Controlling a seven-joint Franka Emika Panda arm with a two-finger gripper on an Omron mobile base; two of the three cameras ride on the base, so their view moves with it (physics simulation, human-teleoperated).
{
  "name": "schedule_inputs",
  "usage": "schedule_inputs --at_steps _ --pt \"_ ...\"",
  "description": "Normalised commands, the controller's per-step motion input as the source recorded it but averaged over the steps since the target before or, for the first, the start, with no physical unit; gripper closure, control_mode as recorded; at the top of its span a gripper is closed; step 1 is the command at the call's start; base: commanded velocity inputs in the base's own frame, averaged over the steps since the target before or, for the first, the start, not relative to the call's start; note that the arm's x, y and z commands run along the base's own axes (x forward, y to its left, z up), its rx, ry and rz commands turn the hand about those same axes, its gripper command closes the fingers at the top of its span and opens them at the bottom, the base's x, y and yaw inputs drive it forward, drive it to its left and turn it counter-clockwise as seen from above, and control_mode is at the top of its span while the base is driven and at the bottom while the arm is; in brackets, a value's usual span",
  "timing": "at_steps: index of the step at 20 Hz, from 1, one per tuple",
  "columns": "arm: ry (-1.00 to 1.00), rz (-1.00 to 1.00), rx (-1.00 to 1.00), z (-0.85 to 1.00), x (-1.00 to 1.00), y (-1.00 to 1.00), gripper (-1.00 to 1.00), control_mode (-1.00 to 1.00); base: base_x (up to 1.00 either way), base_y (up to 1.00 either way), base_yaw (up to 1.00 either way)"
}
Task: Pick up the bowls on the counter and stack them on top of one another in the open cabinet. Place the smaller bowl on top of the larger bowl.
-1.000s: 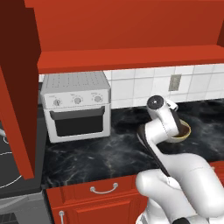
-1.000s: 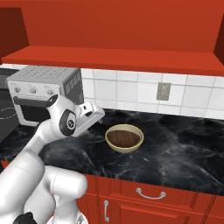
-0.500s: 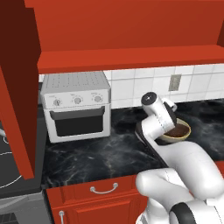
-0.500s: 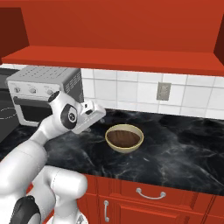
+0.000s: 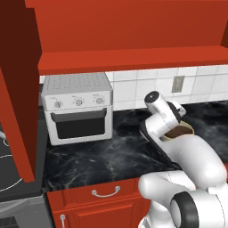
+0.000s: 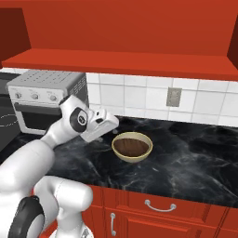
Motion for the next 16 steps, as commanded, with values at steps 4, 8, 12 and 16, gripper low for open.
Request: schedule_inputs --at_steps 4,8,12,16 --pt "0.06 -0.19 0.01 -0.14 0.00 -0.14 -1.00 -1.00 0.00 0.00 0.00" --pt "0.05 -0.17 0.02 -0.17 0.00 -0.03 -1.00 -1.00 0.00 0.00 0.00" --pt "0.02 -0.15 0.02 -0.13 0.00 0.00 -1.00 -1.00 0.00 0.00 0.00" --pt "0.00 -0.13 0.04 -0.12 -0.02 -0.10 -1.00 -1.00 0.00 0.00 0.00"
